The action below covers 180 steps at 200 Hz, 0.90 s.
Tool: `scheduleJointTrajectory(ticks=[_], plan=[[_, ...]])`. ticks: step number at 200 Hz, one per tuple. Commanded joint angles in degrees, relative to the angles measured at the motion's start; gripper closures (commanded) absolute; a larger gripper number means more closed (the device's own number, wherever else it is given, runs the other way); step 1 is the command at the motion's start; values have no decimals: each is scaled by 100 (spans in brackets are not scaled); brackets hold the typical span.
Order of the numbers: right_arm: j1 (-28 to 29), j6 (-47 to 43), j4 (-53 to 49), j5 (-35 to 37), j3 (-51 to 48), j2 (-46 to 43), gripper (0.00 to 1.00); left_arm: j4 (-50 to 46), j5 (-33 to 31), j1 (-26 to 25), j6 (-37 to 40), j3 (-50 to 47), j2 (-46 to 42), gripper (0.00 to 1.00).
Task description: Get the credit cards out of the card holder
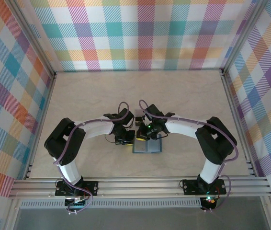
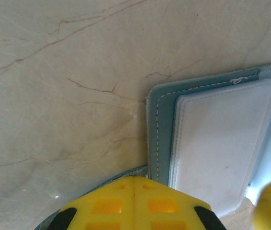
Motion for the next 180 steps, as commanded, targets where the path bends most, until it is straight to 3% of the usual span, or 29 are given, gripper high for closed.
scheduleJointTrajectory(ticks=[1, 72, 180], plan=[[99, 108, 114, -149, 244, 200, 97, 28, -84, -38, -34, -223, -48, 95], [244, 99, 123, -204, 311, 640, 94, 26, -119, -38, -51, -336, -182, 96], [289, 103, -69, -4, 94, 610, 92, 56, -135, -36, -96, -423, -306, 96]])
